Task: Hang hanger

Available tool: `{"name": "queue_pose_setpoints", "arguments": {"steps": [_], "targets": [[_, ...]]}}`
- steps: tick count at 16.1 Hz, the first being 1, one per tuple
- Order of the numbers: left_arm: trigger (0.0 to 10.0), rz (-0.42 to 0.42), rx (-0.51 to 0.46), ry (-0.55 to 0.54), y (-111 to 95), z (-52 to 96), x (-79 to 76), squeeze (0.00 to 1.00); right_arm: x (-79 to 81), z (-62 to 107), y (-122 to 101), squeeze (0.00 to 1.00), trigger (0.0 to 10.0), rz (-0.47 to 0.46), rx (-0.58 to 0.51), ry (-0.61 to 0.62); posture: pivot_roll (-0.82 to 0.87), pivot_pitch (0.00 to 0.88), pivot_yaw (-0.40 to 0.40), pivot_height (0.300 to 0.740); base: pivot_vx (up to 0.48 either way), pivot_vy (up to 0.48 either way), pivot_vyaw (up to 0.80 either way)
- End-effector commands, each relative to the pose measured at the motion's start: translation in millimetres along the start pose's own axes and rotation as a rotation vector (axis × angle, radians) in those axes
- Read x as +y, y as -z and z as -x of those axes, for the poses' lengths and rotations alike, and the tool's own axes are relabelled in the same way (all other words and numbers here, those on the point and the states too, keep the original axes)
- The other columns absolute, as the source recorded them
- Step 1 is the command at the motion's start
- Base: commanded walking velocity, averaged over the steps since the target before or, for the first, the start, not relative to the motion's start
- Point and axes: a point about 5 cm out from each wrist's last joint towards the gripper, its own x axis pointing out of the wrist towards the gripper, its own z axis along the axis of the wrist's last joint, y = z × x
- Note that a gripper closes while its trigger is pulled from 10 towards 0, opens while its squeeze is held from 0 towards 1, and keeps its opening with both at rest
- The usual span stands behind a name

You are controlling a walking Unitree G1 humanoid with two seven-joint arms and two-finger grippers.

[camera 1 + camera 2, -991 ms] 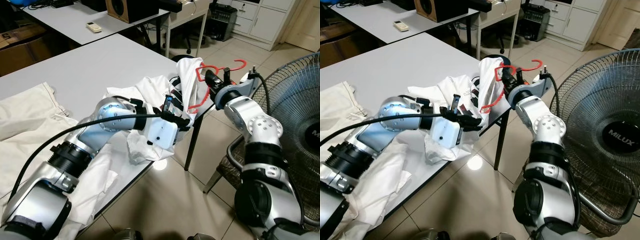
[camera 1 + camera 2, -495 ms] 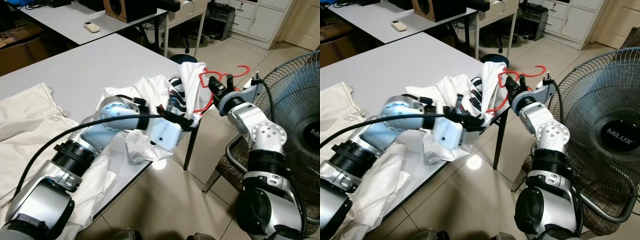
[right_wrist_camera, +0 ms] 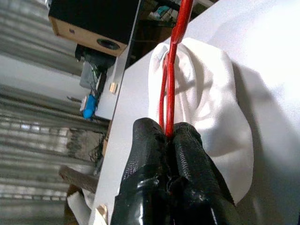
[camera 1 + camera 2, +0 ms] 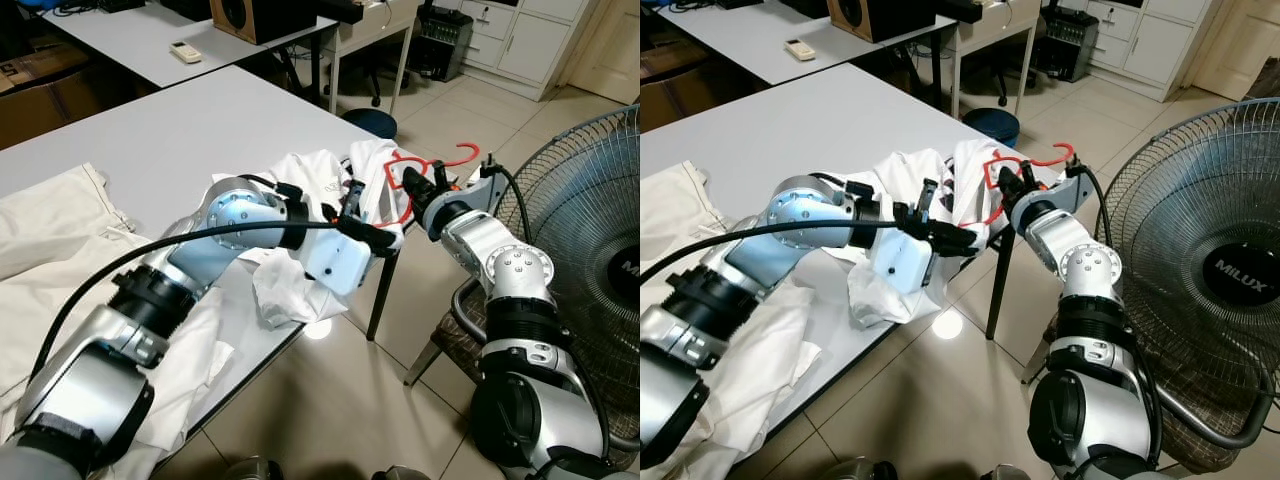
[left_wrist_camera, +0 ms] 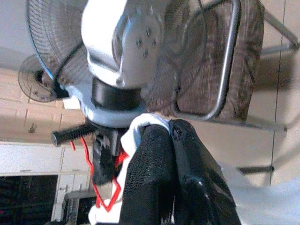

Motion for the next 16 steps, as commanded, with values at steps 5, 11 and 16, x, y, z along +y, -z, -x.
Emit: {"name": "queue_pose_setpoints", "arguments": {"steps": [5,11,16], "targets": [[0.0,-0.064,0.053,-0.032,10,13.0,15.4,0.0,-9.7,16.7,-13,0.0,10.0,0.073,0.001,0.03,-0.13,0.002,-0.004,0.74,0.0,0.0,0.0],[0.0,-0.155,-0.108,-0.128,-25,5.4,45.6,0.0,-22.2,8.1,11,0.0,10.0,0.069,0.046,0.089,-0.13,0.0,-0.004,0.74,0.0,0.0,0.0],[3.4,-0.017,-0.072,-0.036,-17,-5.1,17.7,0.0,2.9,6.7,0,0.0,10.0,0.044,0.012,-0.028,-0.13,0.0,-0.002,0.74,0.0,0.0,0.0]]}}
